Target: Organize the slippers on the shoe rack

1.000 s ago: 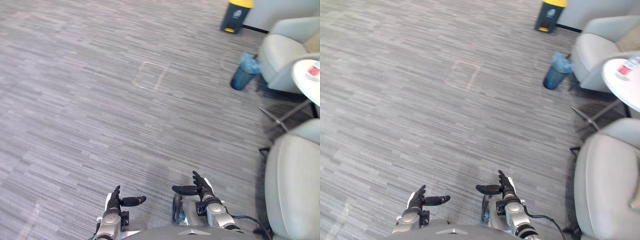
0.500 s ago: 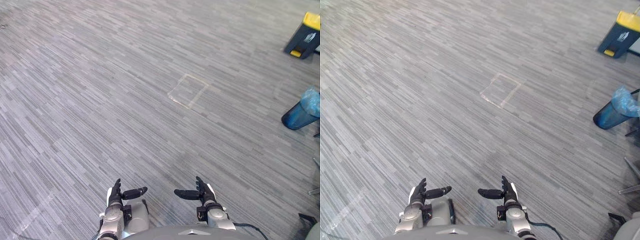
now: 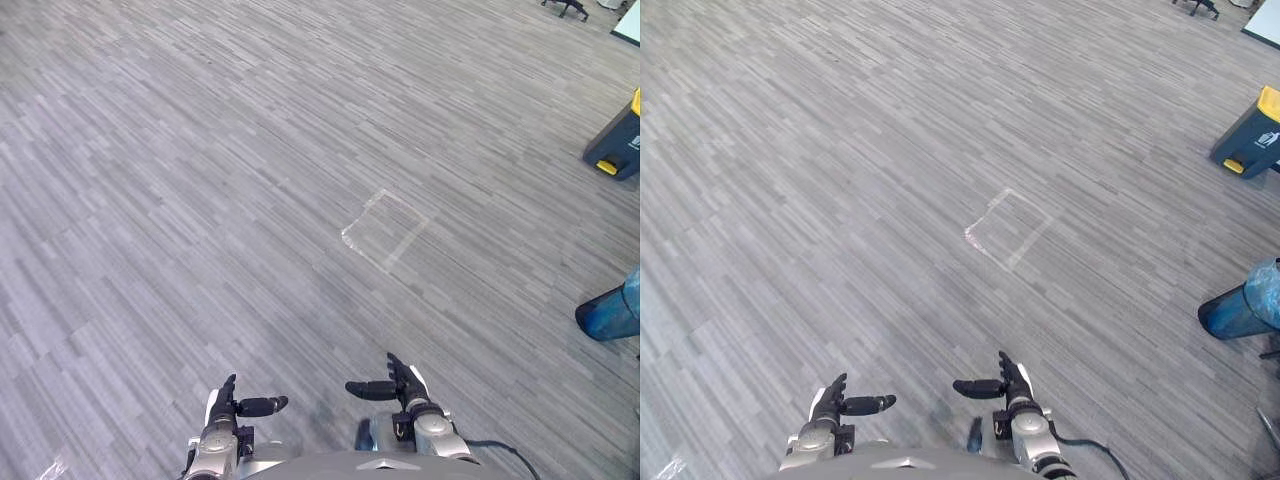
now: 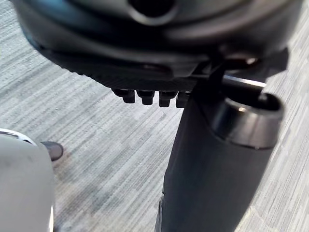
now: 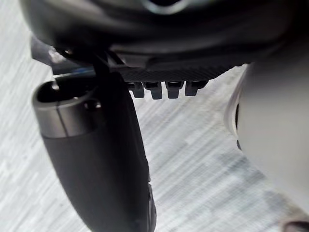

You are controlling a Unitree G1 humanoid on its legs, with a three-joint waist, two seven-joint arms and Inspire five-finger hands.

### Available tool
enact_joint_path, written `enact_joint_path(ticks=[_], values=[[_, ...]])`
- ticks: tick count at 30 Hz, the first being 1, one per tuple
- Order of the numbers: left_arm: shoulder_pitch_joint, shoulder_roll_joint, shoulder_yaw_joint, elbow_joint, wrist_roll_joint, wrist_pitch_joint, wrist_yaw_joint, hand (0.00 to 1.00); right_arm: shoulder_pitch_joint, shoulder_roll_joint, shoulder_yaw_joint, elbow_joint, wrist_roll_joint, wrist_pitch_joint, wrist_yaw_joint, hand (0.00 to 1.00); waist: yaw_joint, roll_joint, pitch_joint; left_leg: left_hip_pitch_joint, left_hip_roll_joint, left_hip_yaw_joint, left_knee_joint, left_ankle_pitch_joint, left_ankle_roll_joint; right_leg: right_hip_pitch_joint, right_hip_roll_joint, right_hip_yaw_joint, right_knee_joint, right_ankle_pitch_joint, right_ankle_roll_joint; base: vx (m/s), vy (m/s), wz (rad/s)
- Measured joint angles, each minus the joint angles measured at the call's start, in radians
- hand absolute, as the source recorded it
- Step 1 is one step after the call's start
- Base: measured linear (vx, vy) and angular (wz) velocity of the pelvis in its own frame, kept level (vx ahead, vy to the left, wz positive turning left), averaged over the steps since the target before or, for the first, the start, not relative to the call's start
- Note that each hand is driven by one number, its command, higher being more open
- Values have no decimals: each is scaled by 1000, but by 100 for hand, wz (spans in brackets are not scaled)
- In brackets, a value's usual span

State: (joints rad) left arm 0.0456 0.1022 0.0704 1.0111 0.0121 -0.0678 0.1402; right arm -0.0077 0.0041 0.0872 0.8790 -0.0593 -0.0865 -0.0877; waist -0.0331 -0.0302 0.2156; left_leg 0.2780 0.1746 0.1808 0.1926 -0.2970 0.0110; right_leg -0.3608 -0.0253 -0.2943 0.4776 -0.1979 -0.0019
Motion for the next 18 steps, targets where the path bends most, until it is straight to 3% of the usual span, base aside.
enact_joint_path(ticks=[1, 2, 3, 4, 5, 6, 7, 8, 9, 10, 11, 12, 13, 15, 16, 17, 18], values=[[5, -11, -16, 15, 10, 2, -3, 100, -7, -18, 13, 15, 0, -2, 0, 100, -3, 15, 3, 56, 22, -5, 1, -8, -37, 38, 23, -18, -108, 205, -76, 859, -252, 25], [3, -17, -19, 17, 12, 2, -5, 100, -18, -17, 13, 23, -2, 1, 0, 100, 4, 28, 1, 56, 33, -8, 5, -3, -41, 41, 37, -21, -110, 200, -76, 737, -183, -7], [-9, -23, -19, 16, 24, -2, -16, 100, -52, -12, 8, 45, -2, 13, -1, 100, 14, 18, 10, 50, 5, -42, -8, 3, -46, 35, 29, -3, -72, 159, -94, 535, -133, -20], [-18, -31, -20, 16, 39, -1, -26, 100, -67, -4, -14, 59, -3, 28, -4, 100, 9, 10, 16, 50, -35, -70, -51, 52, -62, 39, 12, 2, -23, 107, -98, 526, -137, 0], [-18, -41, -18, 13, 42, -2, -30, 100, -50, -1, -29, 56, -13, 39, -5, 100, 3, 12, 16, 52, -37, -54, 5, 125, -83, 74, 7, -11, 10, 53, -96, 348, -124, 15], [-17, -44, -17, 13, 42, -3, -31, 100, -47, -3, -28, 54, -14, 40, -5, 100, 2, 11, 14, 48, -35, -57, 26, 132, -85, 85, 8, -14, 14, 45, -95, 549, -201, 28], [-17, -56, 13, 0, 41, -9, -31, 100, -8, 2, -19, 14, -21, 42, -3, 100, 1, 13, 12, -41, -13, -91, 304, 194, -130, 183, 14, -28, -45, -7, -81, 569, -180, 6], [-14, -77, 70, -28, 40, -10, -28, 100, 7, 1, -12, -18, -21, 42, -2, 100, 9, 42, 12, -205, 35, -124, 659, 239, -172, 262, 55, -19, -121, -12, -83, 573, -155, -3], [-13, -81, 77, -33, 40, -10, -28, 100, 7, 2, -10, -19, -21, 43, -2, 100, 11, 48, 13, -237, 45, -123, 721, 233, -178, 279, 66, -15, -134, -13, -84, 468, -61, -40], [-7, -88, 100, -54, 40, -10, -26, 100, 5, 13, -5, -19, -19, 50, -3, 100, 23, 59, 16, -337, 80, -108, 914, 187, -182, 351, 98, 11, -184, -19, -95, 389, -32, -67], [8, -76, 103, -78, 37, -9, -21, 100, 9, 42, -5, -18, -17, 57, -4, 100, 39, 44, 18, -418, 92, -72, 979, 123, -155, 439, 111, 52, -243, -22, -98, 487, -14, -78], [13, -68, 103, -94, 34, -11, -18, 100, 9, 54, -5, -18, -17, 59, -4, 100, 50, 37, 15, -449, 93, -50, 965, 101, -140, 466, 110, 73, -267, -22, -98, 493, 8, -98], [13, -61, 104, -111, 35, -20, -14, 100, 6, 64, 2, -17, -16, 59, -3, 100, 65, 21, 9, -516, 89, -7, 852, 49, -103, 526, 100, 118, -316, -18, -92, 499, 28, -82], [8, -65, 103, -125, 35, -28, -15, 100, -11, 64, 0, -10, -16, 61, -3, 100, 81, 7, 17, -560, 36, -9, 577, 28, -86, 571, 68, 158, -336, -20, -88, 508, 130, -82], [7, -63, 103, -130, 36, -36, -16, 100, -18, 64, -8, -4, -17, 60, -5, 100, 83, 3, 18, -567, -7, -48, 391, 56, -80, 587, 45, 174, -331, -31, -69, 623, 245, -87], [9, -67, 100, -127, 24, -41, -17, 100, -20, 58, -9, 8, -17, 59, -9, 100, 88, -1, 16, -556, -52, -95, 236, 220, -63, 600, 26, 203, -317, -52, -26, 544, 207, -64], [0, -47, 92, -111, 21, -39, -15, 100, -19, 52, 7, 28, -17, 59, -6, 100, 79, -39, 2, -514, -84, -74, 202, 216, -48, 606, -17, 219, -315, -51, -5, 563, 186, -39]])
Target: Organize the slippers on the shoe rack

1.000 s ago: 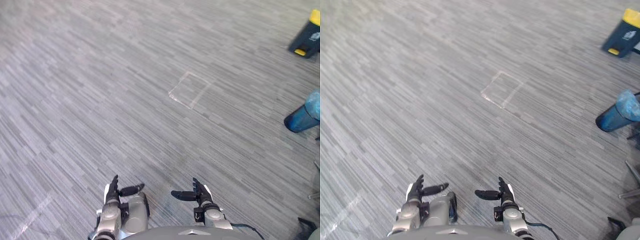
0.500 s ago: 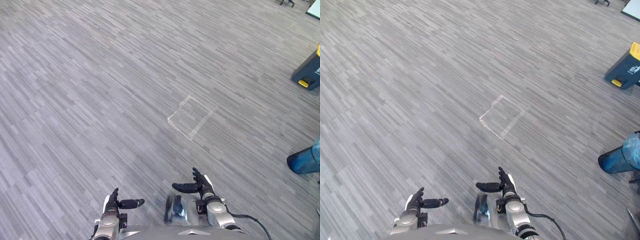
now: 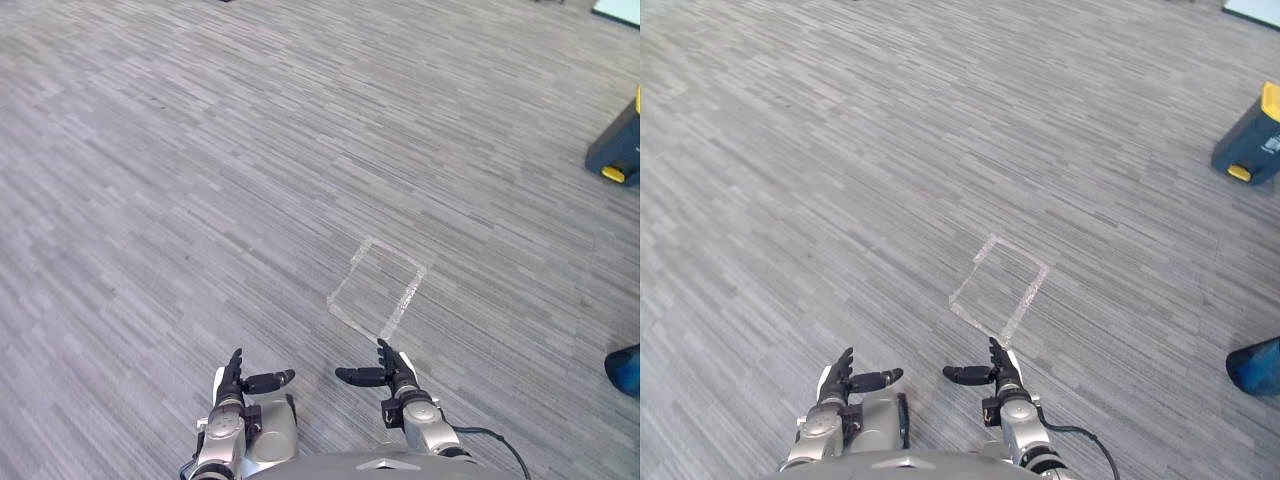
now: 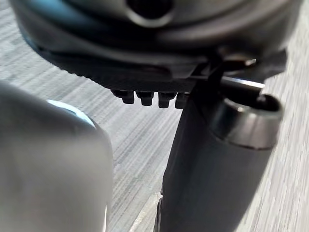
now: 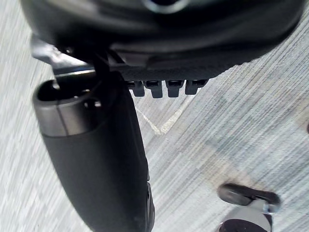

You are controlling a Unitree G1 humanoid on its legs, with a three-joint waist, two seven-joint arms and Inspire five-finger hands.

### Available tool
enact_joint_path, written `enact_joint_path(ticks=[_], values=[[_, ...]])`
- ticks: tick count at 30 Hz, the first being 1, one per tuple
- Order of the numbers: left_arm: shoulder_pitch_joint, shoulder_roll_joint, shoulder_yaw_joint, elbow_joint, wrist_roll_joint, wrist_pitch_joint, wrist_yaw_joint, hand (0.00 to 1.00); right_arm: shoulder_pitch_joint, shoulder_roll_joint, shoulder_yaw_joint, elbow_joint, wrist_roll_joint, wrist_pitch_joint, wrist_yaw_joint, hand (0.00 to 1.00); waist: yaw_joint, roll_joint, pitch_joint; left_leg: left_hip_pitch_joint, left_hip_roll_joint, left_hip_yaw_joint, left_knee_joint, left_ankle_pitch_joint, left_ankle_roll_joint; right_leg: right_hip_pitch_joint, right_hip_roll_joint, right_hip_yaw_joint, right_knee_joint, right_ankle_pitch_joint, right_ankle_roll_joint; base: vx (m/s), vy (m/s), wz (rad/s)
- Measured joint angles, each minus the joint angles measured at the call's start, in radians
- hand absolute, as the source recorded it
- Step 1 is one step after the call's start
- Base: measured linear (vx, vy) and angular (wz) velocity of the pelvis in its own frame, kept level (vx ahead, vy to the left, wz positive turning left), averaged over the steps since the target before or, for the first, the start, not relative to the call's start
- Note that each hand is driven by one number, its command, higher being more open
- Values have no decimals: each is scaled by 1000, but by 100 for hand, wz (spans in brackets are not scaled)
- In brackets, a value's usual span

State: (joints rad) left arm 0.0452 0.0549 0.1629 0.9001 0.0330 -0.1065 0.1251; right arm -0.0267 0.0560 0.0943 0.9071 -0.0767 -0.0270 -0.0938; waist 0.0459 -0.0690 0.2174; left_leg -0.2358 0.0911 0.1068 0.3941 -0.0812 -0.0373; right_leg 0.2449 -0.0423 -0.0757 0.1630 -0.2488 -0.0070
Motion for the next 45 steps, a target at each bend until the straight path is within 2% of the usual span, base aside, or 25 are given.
enact_joint_path(ticks=[2, 3, 4, 7, 10, 12, 14, 15, 16, 17, 18, 19, 21, 23, 24, 26, 29, 30, 32, 33, 34, 35, 39, 42, 45], values=[[-7, 10, -25, 21, -1, -1, 6, 100, -2, -8, -8, 21, -1, 1, 0, 100, -10, 8, -4, 11, 5, -3, 16, -24, 32, -27, -1, 27, 14, 25, 18, 445, 166, -24], [-16, 16, -26, 43, -11, 13, 2, 100, 2, -2, -22, 24, -2, 1, -1, 100, -7, 7, -4, 36, 6, 7, 48, -58, 40, -45, -5, 48, 29, 77, 28, 357, 166, -47], [-19, 18, -31, 59, -7, 19, 1, 100, 3, -2, -27, 29, -2, 1, -1, 100, -6, 9, -6, 73, 6, 28, 45, -91, 37, -51, -16, 47, 92, 75, 39, 421, 185, -61], [-6, 21, -65, 92, -1, 24, 0, 100, 2, -6, -26, 73, -5, 2, -2, 100, -15, 28, -9, 287, 5, 106, -103, -139, 34, -179, -69, -4, 518, 107, 97, 381, 124, -68], [-10, 29, -83, 128, 4, 33, 2, 100, -7, -10, -11, 87, -6, 4, 8, 100, -31, 38, -12, 406, 27, 134, -197, -147, 33, -331, -108, -153, 744, 3, 9, 386, 46, -36], [-5, 37, -96, 130, 8, 39, 3, 100, -27, -15, 8, 74, -11, -10, 8, 100, -53, 46, -9, 456, 76, 157, -215, -147, 33, -447, -95, -279, 638, -34, -13, 367, -70, -22], [-3, 38, -100, 134, 8, 43, 1, 100, -29, -18, 8, 60, -12, -21, 8, 100, -57, 47, -8, 481, 95, 160, -220, -147, 32, -499, -79, -293, 494, -22, -1, 350, -121, -5], [2, 38, -100, 133, 8, 43, -3, 100, -25, -21, 8, 56, -21, -26, 8, 100, -61, 36, -15, 504, 85, 161, -221, -163, 5, -509, -62, -282, 278, 83, 16, 323, -152, 5], [5, 39, -100, 131, 8, 43, -4, 100, -20, -21, 8, 58, -22, -25, 7, 100, -61, 25, -20, 510, 78, 160, -222, -169, -7, -506, -62, -272, 202, 137, 11, 525, -248, -1], [-7, 24, -97, 144, 8, 46, -1, 100, -29, -45, 8, 73, -27, -27, 7, 100, -58, 51, -17, 548, 107, 154, -222, -195, -45, -495, -37, -266, 201, 246, -41, 428, -218, -34], [-12, 12, -100, 146, 20, 39, -7, 100, -51, -58, 3, 80, -40, -18, 6, 100, -54, 77, -21, 538, 116, 127, -207, -171, -14, -508, -11, -244, 226, 196, -50, 511, -274, -40], [-13, 6, -100, 147, 20, 38, -8, 100, -51, -63, 1, 82, -40, -17, 6, 100, -60, 82, -18, 538, 119, 112, -185, -155, -27, -508, -9, -242, 246, 172, -55, 448, -264, -44], [-10, -7, -95, 148, 29, 42, -9, 100, -34, -68, -28, 82, -41, -12, 4, 100, -64, 95, -23, 489, 154, 62, -11, -124, -71, -468, 16, -242, 246, 123, -60, 441, -240, -12], [-10, -15, -51, 139, 39, 42, -16, 100, -16, -66, -35, 64, -41, 8, 2, 100, -61, 99, -23, 380, 195, -3, 273, -19, -122, -387, 50, -241, 192, 101, -59, 289, -120, -5], [-3, -19, -17, 120, 41, 42, -16, 100, 3, -64, -35, 45, -41, 12, 0, 100, -58, 100, -23, 287, 227, -14, 474, -17, -147, -324, 73, -234, 148, 97, -69, 346, -66, -16], [13, -24, 12, 77, 40, 41, -14, 100, 19, -52, -38, 44, -39, 16, -3, 100, -50, 87, -29, 185, 230, 28, 588, -126, -122, -246, 80, -213, 91, 94, -73, 404, -48, -26], [17, -25, 11, 57, 40, 36, -13, 100, 20, -49, -48, 50, -39, 17, -4, 100, -44, 79, -29, 120, 182, 76, 415, -206, -83, -174, 76, -171, 23, 102, -61, 314, 65, -45], [13, -32, 11, 50, 40, 30, -14, 100, 19, -35, -92, 49, -39, 20, -5, 100, -27, 82, -28, 75, 119, 34, 220, -221, -74, -145, 61, -123, 3, 104, -55, 309, 167, -87], [10, -32, 11, 45, 38, 21, -13, 100, 21, -24, -120, 52, -39, 20, -9, 100, -21, 78, -19, 57, 50, -66, 28, -171, -66, -115, 36, -83, -11, 94, -23, 332, 232, -74], [10, -35, 11, 46, 35, 19, -13, 100, 24, -25, -122, 56, -39, 20, -12, 100, -21, 81, -19, 59, 39, -85, -8, -91, -64, -108, 34, -69, -13, 86, -6, 320, 231, -58], [9, -33, 13, 53, 27, 21, -10, 100, 25, -26, -122, 71, -39, 23, -15, 100, -19, 74, -23, 81, 29, -72, -17, -31, -27, -92, 25, -40, -19, 75, 18, 387, 283, -47], [4, -15, 10, 64, 27, 21, -6, 100, 25, -11, -122, 73, -39, 23, -16, 100, -27, 44, -36, 92, 3, -50, -21, -61, -14, -91, -14, -32, -19, 68, 35, 334, 232, -41], [3, -13, 9, 76, 18, 34, -5, 100, 40, -3, -128, 70, -40, 23, -16, 100, -17, 39, -42, 163, -11, 39, -13, -141, 22, -126, -57, 1, 116, 46, 69, 276, 223, -61], [7, -6, -4, 106, 16, 35, -2, 100, 5, -4, -111, 93, -39, 22, -13, 100, -20, 67, -31, 331, -10, 169, -109, -147, 51, -217, -137, -131, 410, 35, 71, 246, 220, -110], [5, 28, -51, 132, 15, 37, -3, 100, -6, -2, -93, 99, -40, 17, -4, 100, -33, 75, -32, 404, 15, 207, -164, -148, 53, -286, -167, -388, 489, -8, 5, 249, 86, -55]])
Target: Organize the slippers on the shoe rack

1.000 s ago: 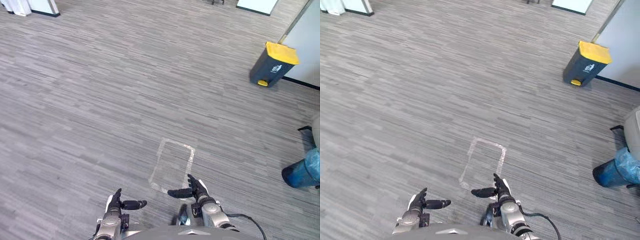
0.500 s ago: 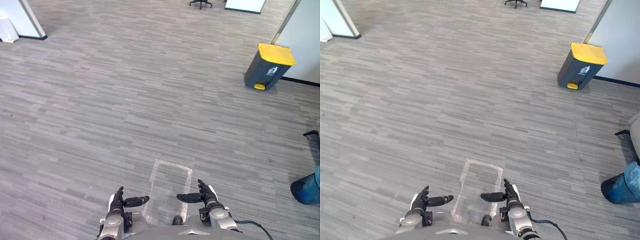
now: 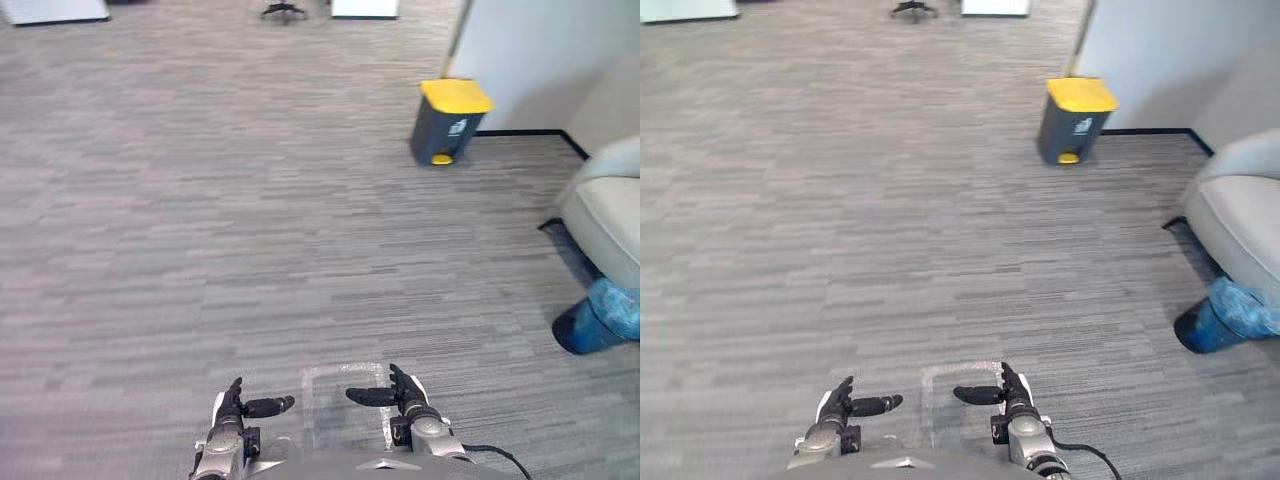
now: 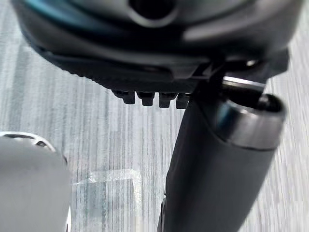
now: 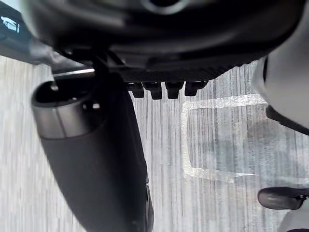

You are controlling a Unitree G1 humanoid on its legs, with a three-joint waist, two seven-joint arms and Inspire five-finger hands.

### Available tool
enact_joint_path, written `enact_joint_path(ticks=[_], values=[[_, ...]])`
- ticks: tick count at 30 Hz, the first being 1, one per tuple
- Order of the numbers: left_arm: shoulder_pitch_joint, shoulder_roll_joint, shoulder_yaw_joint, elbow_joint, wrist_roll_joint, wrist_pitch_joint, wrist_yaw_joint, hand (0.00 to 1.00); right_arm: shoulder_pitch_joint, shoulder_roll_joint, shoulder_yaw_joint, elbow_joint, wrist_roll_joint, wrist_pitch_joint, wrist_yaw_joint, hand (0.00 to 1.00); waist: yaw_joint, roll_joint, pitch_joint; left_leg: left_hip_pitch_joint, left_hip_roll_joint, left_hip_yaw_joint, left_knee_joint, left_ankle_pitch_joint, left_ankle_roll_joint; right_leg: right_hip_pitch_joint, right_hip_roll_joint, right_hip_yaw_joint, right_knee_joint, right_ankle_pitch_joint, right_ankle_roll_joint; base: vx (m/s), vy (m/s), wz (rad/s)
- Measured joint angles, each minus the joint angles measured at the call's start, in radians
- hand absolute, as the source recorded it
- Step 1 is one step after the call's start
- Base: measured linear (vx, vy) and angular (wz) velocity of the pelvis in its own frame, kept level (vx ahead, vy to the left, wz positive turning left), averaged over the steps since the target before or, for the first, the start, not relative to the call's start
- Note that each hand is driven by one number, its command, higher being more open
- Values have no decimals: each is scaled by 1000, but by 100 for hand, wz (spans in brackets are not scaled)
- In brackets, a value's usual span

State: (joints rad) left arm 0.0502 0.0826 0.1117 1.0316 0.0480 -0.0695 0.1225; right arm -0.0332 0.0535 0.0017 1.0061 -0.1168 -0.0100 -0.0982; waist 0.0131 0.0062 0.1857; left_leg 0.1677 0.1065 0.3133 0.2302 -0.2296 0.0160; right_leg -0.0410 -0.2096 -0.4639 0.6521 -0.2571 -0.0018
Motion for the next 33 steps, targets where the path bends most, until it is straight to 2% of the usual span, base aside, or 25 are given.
enact_joint_path(ticks=[2, 3, 4, 5, 6, 9, 10, 12, 13, 14, 15, 16, 17, 18, 19, 20, 21, 23, 27, 29, 30, 32, 33], values=[[-3, 7, -9, 3, -1, 3, -2, 100, -5, -4, -1, 2, -1, 0, 0, 100, 0, -4, 0, 7, 12, 10, -1, -1, -1, -42, 1, -74, -27, 3, -4, 201, -33, -28], [-3, 10, -9, 3, -1, 5, -4, 100, -6, -7, -1, 6, -1, 0, 0, 100, 0, -13, -2, 17, 5, 19, 1, -5, -9, -58, 7, -110, -103, 33, -17, 221, -99, -33], [-3, 16, -8, 3, -3, 5, -4, 100, -6, -7, -1, 10, -3, -1, 0, 100, 1, -28, -3, 28, -10, 28, 3, -13, -22, -65, 9, -114, -164, 114, -50, 297, -113, -61], [-12, 11, -8, 20, -1, 7, -3, 100, -5, -29, -2, 15, -9, -3, 1, 100, 5, -9, -5, 50, -3, 34, 12, -39, -44, -40, 29, -112, -184, 76, -72, 243, -98, -68], [-11, 1, -9, 25, 2, 7, -7, 100, -5, -45, -2, 14, -9, -4, 0, 100, 3, 14, -6, 49, 8, 31, 18, -40, -45, -29, 51, -108, -213, 77, -71, 252, -104, -71], [-17, -14, -23, 36, 4, 7, -24, 100, -9, -64, -18, 16, -9, -3, -1, 100, -15, 35, -5, 55, 36, 22, 46, -38, -45, 27, 112, -102, -321, 79, -58, 227, -136, -21], [-19, -14, -28, 35, 5, 6, -29, 100, -4, -67, -25, 19, -9, -3, -2, 100, -16, 25, -3, 41, 49, 8, 102, -30, -56, 60, 133, -99, -368, 82, -48, 179, -119, -7], [-24, -15, -25, 28, 4, 7, -36, 100, 10, -76, -23, 21, -8, -3, -6, 100, -14, 4, -2, -51, 94, -16, 345, 6, -116, 114, 161, -83, -451, 95, -38, 181, -100, -14], [-26, -15, -24, 22, 4, 8, -38, 100, 11, -78, -21, 21, -7, -3, -7, 100, -13, -1, 0, -81, 112, -23, 426, 25, -133, 132, 169, -73, -470, 100, -37, 207, -27, -34], [-27, -16, -20, 13, 4, 7, -40, 100, 10, -77, -20, 21, -7, -3, -10, 100, -6, 1, 5, -122, 127, -37, 529, 42, -123, 151, 177, -48, -485, 101, -37, 215, 55, -72], [-27, -26, -5, 5, 4, 4, -40, 100, 13, -84, -23, 22, -4, -3, -14, 100, 10, 6, 9, -149, 115, -64, 582, -35, -114, 168, 180, -1, -493, 101, -38, 251, 124, -137], [-26, -29, -4, -9, 4, 5, -36, 100, 7, -88, -29, 35, 1, -1, -17, 100, 22, 3, 16, -183, 71, -107, 537, -112, -88, 178, 166, 64, -484, 103, -35, 192, 140, -129], [-26, -29, -4, -11, 4, 4, -36, 100, 6, -88, -31, 36, 1, -1, -17, 100, 25, 3, 19, -189, 59, -118, 521, -121, -88, 179, 163, 77, -481, 103, -35, 156, 178, -134], [-26, -29, -5, -22, 3, 2, -35, 100, 8, -86, -42, 39, 1, 1, -19, 100, 27, -1, 25, -215, 13, -187, 438, -137, -83, 180, 149, 127, -466, 102, -33, 125, 204, -112], [-25, -30, -6, -26, 3, -3, -33, 100, 10, -86, -53, 40, 1, 3, -21, 100, 29, 2, 26, -241, -32, -299, 330, -131, -90, 178, 140, 175, -458, 99, -15, 122, 216, -155], [-21, -39, -10, -25, 3, -10, -27, 100, 12, -97, -56, 38, 1, 3, -21, 100, 30, 36, 14, -255, -42, -423, 192, -8, -106, 164, 168, 233, -442, 83, 21, 136, 232, -133], [-24, -45, -8, -23, -3, -10, -27, 100, 7, -104, -57, 39, 0, 5, -21, 100, 32, 42, 20, -253, -46, -412, 218, -4, -67, 163, 168, 270, -428, 72, 37, 164, 242, -101], [-27, -29, -13, -17, 0, -9, -23, 100, 13, -85, -62, 35, 1, 6, -21, 100, 21, -5, 10, -231, -63, -366, 192, -10, -60, 140, 136, 332, -418, 64, 48, 162, 213, -58], [-29, -25, -5, -5, 0, -3, -21, 100, 21, -53, -66, 22, 1, 5, -16, 100, 29, -18, 0, -181, -63, -238, 163, -32, -35, 110, 122, 454, -416, 72, 66, 95, 152, -88], [-29, -29, -7, 5, 0, 2, -22, 100, 20, -50, -66, 18, 1, 5, -16, 100, 28, -10, -5, -149, -62, -176, 136, -34, -32, 94, 119, 512, -413, 78, 77, 95, 113, -95], [-32, -32, -8, 11, 0, 5, -22, 100, 18, -51, -66, 18, 1, 5, -16, 100, 21, -6, -7, -140, -56, -149, 125, -34, -32, 77, 118, 511, -403, 88, 92, 60, 51, -108], [-35, -32, -8, 24, 0, 8, -22, 100, 5, -55, -52, 23, 1, 5, -16, 100, 20, 17, -10, -129, -32, -85, 100, -30, -25, 22, 121, 430, -365, 115, 72, 35, 14, -110], [-33, -33, -17, 28, -1, 13, -22, 100, -13, -57, -28, 32, 0, 6, -16, 100, 18, 27, -10, -98, -21, -9, 54, -22, -14, 1, 67, 151, -314, 98, 16, 27, -7, -101]])
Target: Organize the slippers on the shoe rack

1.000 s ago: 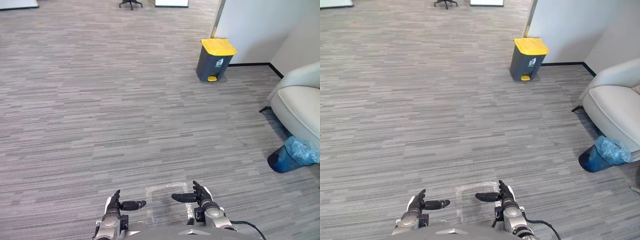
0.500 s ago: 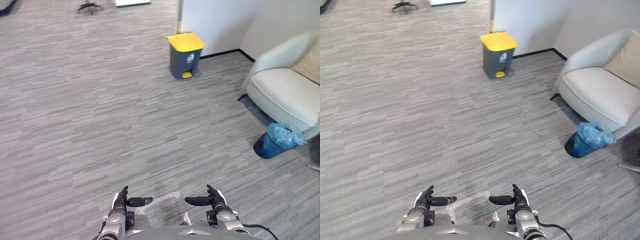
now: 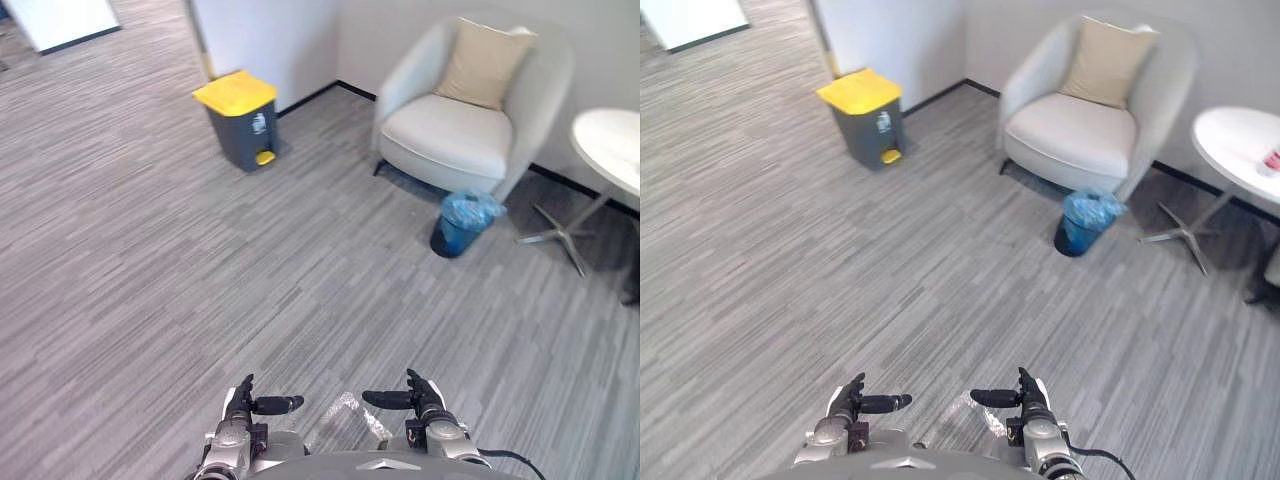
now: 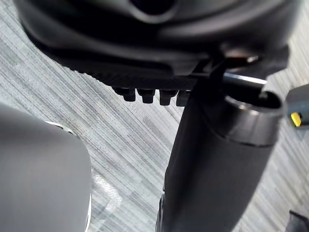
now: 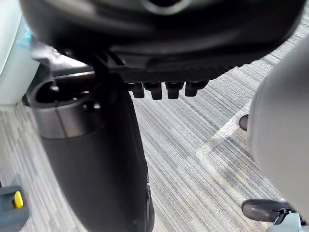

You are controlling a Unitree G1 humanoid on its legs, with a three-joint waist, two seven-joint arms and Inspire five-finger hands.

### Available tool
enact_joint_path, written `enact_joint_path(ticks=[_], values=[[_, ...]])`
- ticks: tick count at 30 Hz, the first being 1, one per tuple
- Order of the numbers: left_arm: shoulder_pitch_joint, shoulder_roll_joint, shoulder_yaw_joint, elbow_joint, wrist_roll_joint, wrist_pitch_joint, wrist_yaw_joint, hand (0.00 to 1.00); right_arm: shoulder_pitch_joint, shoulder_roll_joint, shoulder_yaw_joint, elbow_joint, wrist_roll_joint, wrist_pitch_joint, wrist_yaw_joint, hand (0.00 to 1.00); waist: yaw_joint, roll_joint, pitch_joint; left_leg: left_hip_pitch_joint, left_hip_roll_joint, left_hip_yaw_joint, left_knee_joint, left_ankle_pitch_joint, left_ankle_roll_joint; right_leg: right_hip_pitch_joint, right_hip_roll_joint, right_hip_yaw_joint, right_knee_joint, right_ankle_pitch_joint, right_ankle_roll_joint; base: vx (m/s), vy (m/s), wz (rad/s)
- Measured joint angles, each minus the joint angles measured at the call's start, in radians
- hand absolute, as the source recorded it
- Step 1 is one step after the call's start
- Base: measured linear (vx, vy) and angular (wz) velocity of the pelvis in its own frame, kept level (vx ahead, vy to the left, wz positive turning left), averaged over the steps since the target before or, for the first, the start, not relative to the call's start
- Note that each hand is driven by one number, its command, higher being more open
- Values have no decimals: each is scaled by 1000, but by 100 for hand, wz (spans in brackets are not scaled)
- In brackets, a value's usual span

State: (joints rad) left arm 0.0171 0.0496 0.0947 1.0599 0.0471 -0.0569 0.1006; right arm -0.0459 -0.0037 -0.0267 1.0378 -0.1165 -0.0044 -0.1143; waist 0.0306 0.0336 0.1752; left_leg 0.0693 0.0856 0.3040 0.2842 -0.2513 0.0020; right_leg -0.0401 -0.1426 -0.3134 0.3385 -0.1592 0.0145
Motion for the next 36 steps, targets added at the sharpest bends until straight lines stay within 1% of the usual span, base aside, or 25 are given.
enact_joint_path(ticks=[1, 2, 3, 5, 7, 9, 11, 12, 13, 14, 15, 16, 17, 18, 19, 20, 21, 22, 23, 24, 25, 27, 30, 32, 36], values=[[-1, 0, -3, 1, 0, 1, 0, 100, -2, 0, 2, 0, 0, 0, 0, 100, -1, -1, 2, 8, -1, 14, -4, 0, 0, 0, -13, -63, 8, -9, -10, 36, -32, -118], [-3, 2, -8, 6, 1, 1, -1, 100, -1, -3, 7, 3, -1, 0, 0, 100, -6, 3, 6, 27, 2, 46, -4, 0, 0, 11, -37, -170, 20, -24, -26, 32, -59, -77], [-2, 4, -10, 9, 3, 1, -2, 100, -3, -7, 8, 2, -2, -4, 0, 100, -11, 10, 6, 39, 6, 51, -6, 0, 0, 13, -35, -199, 20, -15, -20, 55, -85, -88], [-1, -4, -15, 17, 3, 1, -3, 100, -3, -20, 9, 12, -3, -7, -1, 100, -10, 21, 1, 54, 15, 52, -22, 9, -16, 34, 10, -181, -47, 9, 1, 55, -99, -57], [-2, -5, -36, 11, 2, 0, -8, 100, -4, -34, 9, 33, -4, -7, -1, 100, -4, 22, 0, 49, 40, 54, -20, 30, -46, 67, 63, -160, -166, 66, -9, 35, -118, -42], [-2, -5, -41, 3, 2, 0, -15, 100, -3, -46, 9, 38, -4, -5, -2, 100, 1, 23, 1, 42, 58, 54, -11, 38, -55, 100, 108, -138, -273, 119, -22, 21, -126, -44], [-4, -5, -40, 3, 2, 1, -17, 100, 1, -56, 7, 41, -4, -5, -5, 100, 0, 22, 1, 34, 72, 60, 18, 38, -56, 117, 130, -115, -322, 144, -32, 27, -135, -37], [-5, -5, -39, 3, 2, 1, -19, 100, 2, -60, 7, 46, -4, -5, -6, 100, 1, 21, 3, 29, 84, 70, 43, 38, -56, 123, 137, -100, -337, 151, -36, 28, -82, -51], [-8, -5, -38, 3, 2, 1, -19, 100, 3, -67, 7, 53, -1, -4, -6, 100, 4, 21, 4, 10, 102, 77, 123, 36, -58, 134, 147, -69, -354, 158, -43, 35, -64, -94], [-10, -6, -30, 3, 0, 0, -19, 100, 5, -73, 7, 57, 0, -3, -8, 100, 15, 21, 13, -31, 120, 53, 245, 19, -54, 148, 154, -10, -358, 158, -53, 30, -42, -103], [-10, -9, -31, 2, 0, -1, -19, 100, 8, -74, 7, 59, 0, -2, -8, 100, 19, 21, 15, -35, 109, 13, 252, -5, -57, 149, 156, 13, -357, 159, -55, 22, -5, -131], [-10, -10, -31, -9, -2, -2, -19, 100, 7, -83, 3, 62, 0, 1, -13, 100, 25, 26, 19, -47, 69, -88, 225, -42, -61, 149, 155, 67, -353, 160, -59, -3, 47, -127], [-9, -10, -31, -14, -12, -2, -19, 100, 8, -86, -6, 66, 0, 1, -20, 100, 26, 27, 23, -63, 30, -166, 191, -61, -61, 149, 154, 113, -353, 159, -65, -4, 59, -129], [-9, -10, -31, -14, -16, -2, -18, 100, 11, -87, -14, 66, 0, 2, -22, 100, 27, 27, 24, -75, 13, -211, 170, -61, -60, 149, 152, 133, -351, 159, -65, 9, 77, -113], [-10, -9, -30, -16, -18, -3, -19, 100, 15, -86, -33, 66, 2, 5, -26, 100, 28, 26, 27, -98, -26, -295, 130, -61, -60, 147, 148, 181, -344, 159, -65, 29, 110, -93], [-10, -8, -30, -18, -19, -5, -18, 100, 16, -86, -36, 66, 2, 5, -28, 100, 31, 26, 28, -109, -42, -336, 109, -58, -62, 145, 147, 201, -340, 159, -64, 41, 167, -103], [-10, -8, -31, -20, -19, -7, -17, 100, 18, -88, -43, 66, 3, 4, -29, 100, 33, 30, 28, -116, -55, -399, 65, -42, -70, 144, 150, 230, -338, 160, -54, 40, 165, -107], [-6, -15, -31, -18, -22, -7, -17, 100, 20, -97, -44, 64, 3, 4, -30, 100, 33, 55, 24, -112, -36, -420, 27, 68, -67, 149, 177, 267, -337, 153, -34, 82, 193, -86], [-5, -15, -31, -18, -23, -7, -17, 100, 20, -98, -44, 65, 3, 4, -30, 100, 33, 58, 23, -110, -34, -418, 28, 80, -56, 151, 179, 272, -337, 153, -33, 89, 158, -77], [-6, -12, -31, -16, -36, -7, -17, 100, 26, -85, -47, 60, 2, 3, -34, 100, 31, 45, 20, -96, -39, -388, 18, 68, -45, 166, 170, 288, -341, 156, -19, 135, 175, -36], [-6, -5, -29, -18, -38, -6, -18, 100, 33, -75, -54, 51, 2, 3, -34, 100, 32, 27, 17, -82, -44, -377, -1, 74, -36, 161, 158, 291, -330, 149, -10, 112, 101, -33], [-6, 0, -29, -17, -38, -3, -18, 100, 41, -66, -66, 47, 2, 3, -35, 100, 33, 9, 10, -49, -56, -368, -35, 82, -28, 167, 144, 292, -322, 133, 4, 183, 86, -9], [-1, -1, -31, -14, -38, 2, -18, 100, 51, -67, -69, 46, 2, 2, -35, 100, 32, 11, 5, 13, -65, -361, -88, 90, -26, 199, 132, 290, -323, 115, 15, 163, 42, -6], [6, -4, -32, -13, -38, 2, -18, 100, 60, -68, -71, 46, 2, 0, -35, 100, 29, 16, -10, 34, -64, -365, -115, 92, -29, 208, 133, 284, -323, 105, 22, 150, 6, 4], [6, -7, -32, -4, -38, 3, -18, 100, 59, -68, -72, 46, 3, 0, -37, 100, 23, 16, -11, 55, -58, -376, -126, 92, -30, 229, 139, 265, -324, 98, 22, 65, -28, 9]])
